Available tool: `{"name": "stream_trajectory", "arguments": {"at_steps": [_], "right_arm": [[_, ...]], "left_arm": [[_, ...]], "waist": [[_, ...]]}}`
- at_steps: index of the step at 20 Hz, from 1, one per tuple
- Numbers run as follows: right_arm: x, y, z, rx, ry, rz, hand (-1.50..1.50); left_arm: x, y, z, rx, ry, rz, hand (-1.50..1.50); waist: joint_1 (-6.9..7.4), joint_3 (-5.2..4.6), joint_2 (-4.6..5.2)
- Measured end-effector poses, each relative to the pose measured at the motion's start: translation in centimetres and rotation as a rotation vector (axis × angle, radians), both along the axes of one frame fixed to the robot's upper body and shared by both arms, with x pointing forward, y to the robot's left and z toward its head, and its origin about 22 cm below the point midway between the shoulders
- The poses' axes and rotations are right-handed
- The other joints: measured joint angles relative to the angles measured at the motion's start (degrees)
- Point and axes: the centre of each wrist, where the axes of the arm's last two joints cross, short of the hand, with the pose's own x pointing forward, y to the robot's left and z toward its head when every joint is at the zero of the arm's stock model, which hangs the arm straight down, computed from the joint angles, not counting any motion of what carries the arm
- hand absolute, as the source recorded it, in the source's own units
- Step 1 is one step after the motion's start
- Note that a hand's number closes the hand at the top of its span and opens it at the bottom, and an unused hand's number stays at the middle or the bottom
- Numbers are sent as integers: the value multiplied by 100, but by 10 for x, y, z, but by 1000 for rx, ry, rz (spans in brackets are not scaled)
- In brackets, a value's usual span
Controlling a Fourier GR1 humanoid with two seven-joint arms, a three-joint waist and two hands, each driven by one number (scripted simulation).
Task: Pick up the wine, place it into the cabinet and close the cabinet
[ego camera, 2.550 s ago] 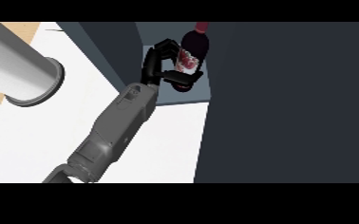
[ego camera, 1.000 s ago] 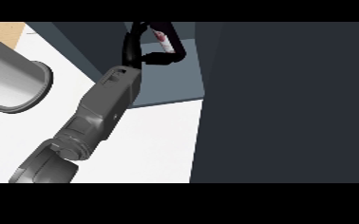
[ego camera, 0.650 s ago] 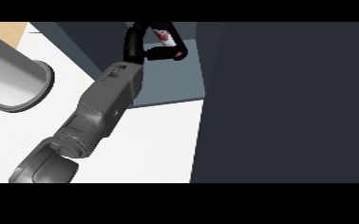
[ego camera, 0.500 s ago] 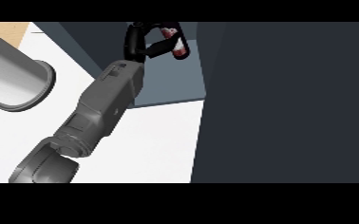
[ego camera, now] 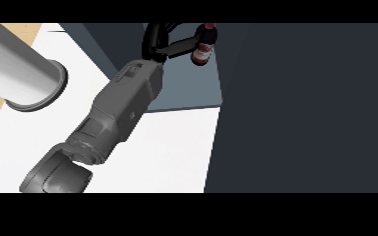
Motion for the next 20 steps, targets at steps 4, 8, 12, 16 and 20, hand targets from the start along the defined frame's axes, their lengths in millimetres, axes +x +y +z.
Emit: {"name": "stream_trajectory", "arguments": {"at_steps": [4, 8, 12, 16, 20], "right_arm": [[-3, 0, -1, 6, 18, -6, -150], [-4, -2, -1, -1, 23, -20, -150], [-3, -7, 0, -23, 28, -44, -150], [-1, -7, 2, -21, 38, -58, -150], [-3, -9, 1, -25, 42, -77, -150]], "left_arm": [[-1, -10, 3, -25, 9, -39, -150], [-3, -15, 4, -40, 15, -62, -150], [-7, -15, -2, -51, 22, -84, -150], [-14, -14, -9, -89, 27, -132, -150], [-25, -11, -22, -135, 36, -180, -150]], "waist": [[73, 1, -47], [145, 4, -88], [223, 6, -122], [274, 2, -144], [363, 3, -180]]}}
